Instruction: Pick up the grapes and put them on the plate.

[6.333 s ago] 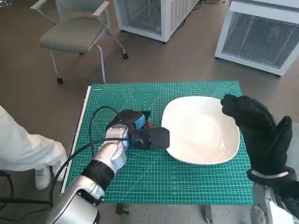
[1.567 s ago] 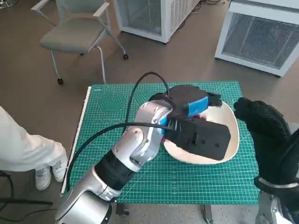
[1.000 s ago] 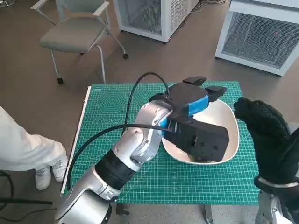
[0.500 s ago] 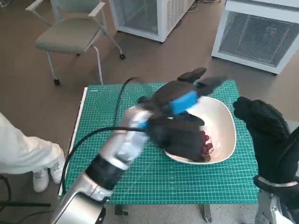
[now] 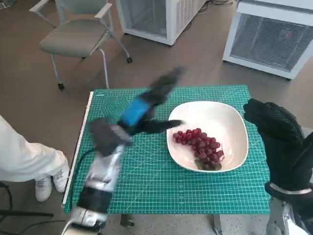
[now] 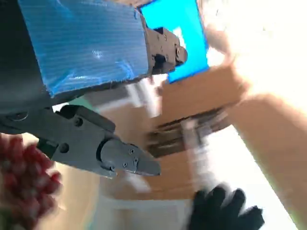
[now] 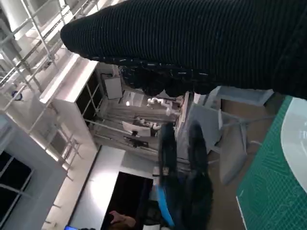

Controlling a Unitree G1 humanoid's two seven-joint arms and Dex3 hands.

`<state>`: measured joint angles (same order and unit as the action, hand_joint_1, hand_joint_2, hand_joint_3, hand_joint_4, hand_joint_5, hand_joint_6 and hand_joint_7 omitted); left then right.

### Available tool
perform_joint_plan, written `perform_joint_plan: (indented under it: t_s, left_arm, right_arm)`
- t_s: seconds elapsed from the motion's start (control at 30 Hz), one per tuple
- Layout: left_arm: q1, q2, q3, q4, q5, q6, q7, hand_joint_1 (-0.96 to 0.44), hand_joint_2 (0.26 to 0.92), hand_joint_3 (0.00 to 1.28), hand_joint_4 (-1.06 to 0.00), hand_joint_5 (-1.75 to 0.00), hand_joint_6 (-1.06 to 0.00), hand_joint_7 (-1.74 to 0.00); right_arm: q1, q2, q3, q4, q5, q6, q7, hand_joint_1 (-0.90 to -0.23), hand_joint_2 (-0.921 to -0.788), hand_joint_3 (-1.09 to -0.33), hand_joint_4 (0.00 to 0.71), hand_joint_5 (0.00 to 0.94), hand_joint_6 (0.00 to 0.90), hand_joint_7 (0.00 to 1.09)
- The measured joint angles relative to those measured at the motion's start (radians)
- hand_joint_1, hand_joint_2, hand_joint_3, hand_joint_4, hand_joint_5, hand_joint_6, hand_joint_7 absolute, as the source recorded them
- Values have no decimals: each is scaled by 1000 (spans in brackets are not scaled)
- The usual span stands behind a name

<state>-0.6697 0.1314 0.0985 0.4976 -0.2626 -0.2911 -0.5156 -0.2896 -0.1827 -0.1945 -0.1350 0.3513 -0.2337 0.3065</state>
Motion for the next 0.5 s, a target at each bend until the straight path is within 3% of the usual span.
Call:
perform_joint_plan:
  t_s: [0.2, 0.5]
  left_arm:
    - [92, 26, 49, -45, -69, -1, -38, -377, 907, 3, -73, -17, -182, -19]
    - [132, 29, 69, -89, -103, 1, -57, -352, 911, 2, -109, -11, -204, -15]
  right_arm:
    - [-2, -6, 0, 18, 0, -2, 5, -502, -921, -558, 429, 513, 199, 909]
    - [-8, -7, 2, 20, -1, -2, 12, -500, -921, -559, 431, 508, 201, 905]
